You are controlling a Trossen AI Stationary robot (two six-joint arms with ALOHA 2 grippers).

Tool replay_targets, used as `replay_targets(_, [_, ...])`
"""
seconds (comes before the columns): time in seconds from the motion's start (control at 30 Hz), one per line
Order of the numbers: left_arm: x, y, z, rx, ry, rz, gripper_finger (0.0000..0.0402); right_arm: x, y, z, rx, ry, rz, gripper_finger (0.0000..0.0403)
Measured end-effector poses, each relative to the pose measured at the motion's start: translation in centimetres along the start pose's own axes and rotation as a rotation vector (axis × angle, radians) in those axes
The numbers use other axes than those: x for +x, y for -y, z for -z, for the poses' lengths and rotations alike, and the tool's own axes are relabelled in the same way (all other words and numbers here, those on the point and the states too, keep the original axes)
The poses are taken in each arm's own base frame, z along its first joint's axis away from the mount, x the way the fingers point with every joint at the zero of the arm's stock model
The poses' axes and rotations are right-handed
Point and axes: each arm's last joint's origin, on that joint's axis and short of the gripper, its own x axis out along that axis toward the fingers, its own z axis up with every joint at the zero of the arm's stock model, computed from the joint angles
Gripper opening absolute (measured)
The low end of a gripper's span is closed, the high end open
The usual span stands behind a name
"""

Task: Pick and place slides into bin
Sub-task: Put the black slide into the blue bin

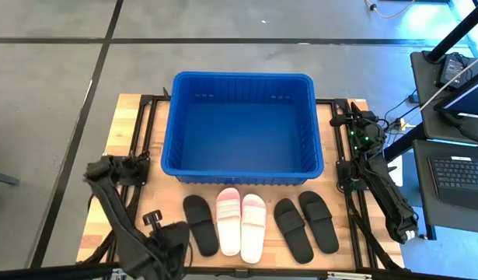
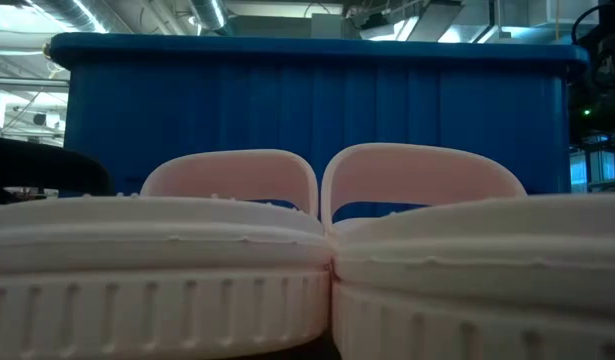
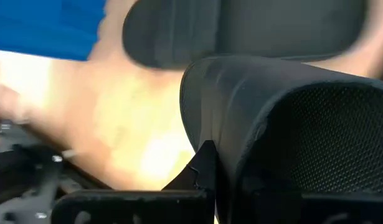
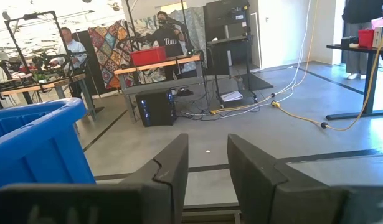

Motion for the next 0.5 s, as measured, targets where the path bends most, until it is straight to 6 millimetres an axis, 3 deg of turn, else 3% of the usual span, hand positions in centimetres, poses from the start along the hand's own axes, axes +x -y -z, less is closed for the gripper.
replay_targets(0.1, [-3.7,-1.7,-1.3,-0.054,0.038,0.132,0.0004,0.0,0.0,0.0,0.000,0.000,0.000,0.0113])
replay_targets(0.2, [-6.1,-4.1,-3.1,-0.092,0.125,0.203,0.0003,0.0,0.0,0.0,0.000,0.000,0.000,0.0113])
replay_targets(0.37, [-8.1,-9.3,-7.3,-0.012,0.366,0.166,0.0003,0.0,0.0,0.0,0.000,0.000,0.001,0.0113])
replay_targets(0.5, [-9.2,-14.7,-10.9,0.005,0.518,0.043,0.0003,0.0,0.0,0.0,0.000,0.000,0.000,0.0113])
